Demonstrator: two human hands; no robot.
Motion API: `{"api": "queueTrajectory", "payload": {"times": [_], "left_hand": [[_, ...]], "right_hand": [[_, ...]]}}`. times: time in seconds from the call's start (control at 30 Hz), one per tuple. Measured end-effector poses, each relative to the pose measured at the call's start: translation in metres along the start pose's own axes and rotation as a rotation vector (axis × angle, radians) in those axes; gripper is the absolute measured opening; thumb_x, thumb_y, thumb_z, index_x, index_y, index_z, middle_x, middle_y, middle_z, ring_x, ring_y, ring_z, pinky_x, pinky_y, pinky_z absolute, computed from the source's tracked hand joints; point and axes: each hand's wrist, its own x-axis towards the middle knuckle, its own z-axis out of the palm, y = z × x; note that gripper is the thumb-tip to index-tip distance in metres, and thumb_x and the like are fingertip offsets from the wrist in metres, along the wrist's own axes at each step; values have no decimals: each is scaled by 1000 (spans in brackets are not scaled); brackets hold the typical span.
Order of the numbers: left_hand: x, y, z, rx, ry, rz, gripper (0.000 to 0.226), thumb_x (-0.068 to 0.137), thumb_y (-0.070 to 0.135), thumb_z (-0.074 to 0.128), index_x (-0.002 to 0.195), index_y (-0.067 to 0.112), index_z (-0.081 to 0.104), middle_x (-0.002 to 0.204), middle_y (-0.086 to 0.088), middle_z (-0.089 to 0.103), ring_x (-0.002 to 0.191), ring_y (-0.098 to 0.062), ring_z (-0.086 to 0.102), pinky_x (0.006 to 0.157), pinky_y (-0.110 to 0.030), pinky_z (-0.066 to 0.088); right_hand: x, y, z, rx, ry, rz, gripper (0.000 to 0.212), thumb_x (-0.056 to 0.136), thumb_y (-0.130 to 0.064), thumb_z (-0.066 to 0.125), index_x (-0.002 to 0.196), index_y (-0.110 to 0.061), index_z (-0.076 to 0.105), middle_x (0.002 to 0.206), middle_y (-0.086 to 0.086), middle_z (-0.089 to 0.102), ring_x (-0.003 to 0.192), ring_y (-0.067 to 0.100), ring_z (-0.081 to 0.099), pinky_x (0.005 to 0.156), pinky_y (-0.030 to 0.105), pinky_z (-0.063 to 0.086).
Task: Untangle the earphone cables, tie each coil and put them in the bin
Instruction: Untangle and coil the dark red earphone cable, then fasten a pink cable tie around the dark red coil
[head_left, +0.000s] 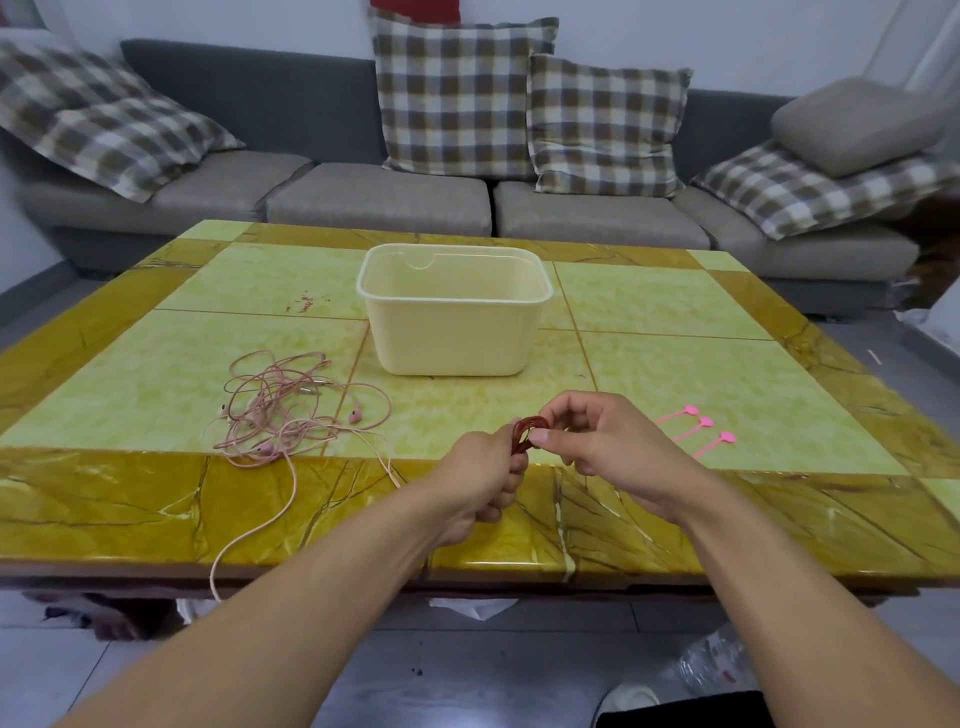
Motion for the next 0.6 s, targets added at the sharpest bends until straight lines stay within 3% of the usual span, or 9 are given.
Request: {"api": "queueTrajectory", "payload": {"times": [0.13,0.2,0.3,0.5,0.6], "left_hand": [[-1,1,3,34,-31,31,49,106,42,36,60,23,36,53,6,28,44,-11,21,44,-24,12],[-2,1,4,54,-41,48,50,106,42,35,60,22,36,53,6,28,45,-11,22,44,-24,14],[-1,1,5,131,-6,132,53,103,47,42,58,20,44,49,7,34,43,-13,27,43,-24,21],[3,-1,12,348,131,311,59,104,47,46,53,18,55,46,2,50,47,-19,45,57,-30,38],[4,1,13,357,94,274,55,104,45,46,58,16,56,46,1,49,45,-16,46,46,-21,34]], "right_hand": [[-3,-2,-1,13,19,-94,22,82,-16,83,101,-17,72,83,2,73,68,9,59,61,19,45],[-4,-3,0,28,72,-112,16,81,-16,84,92,-10,76,76,6,73,63,9,61,59,20,48],[-4,-1,-2,55,141,-17,17,80,-16,85,85,-3,75,69,7,73,59,15,66,58,23,54],[-8,4,-8,54,185,79,11,88,-8,77,84,-2,69,73,12,74,60,23,71,65,33,61],[-10,10,-10,15,221,54,10,92,-5,73,86,-5,65,78,15,74,63,23,73,74,39,62]]}}
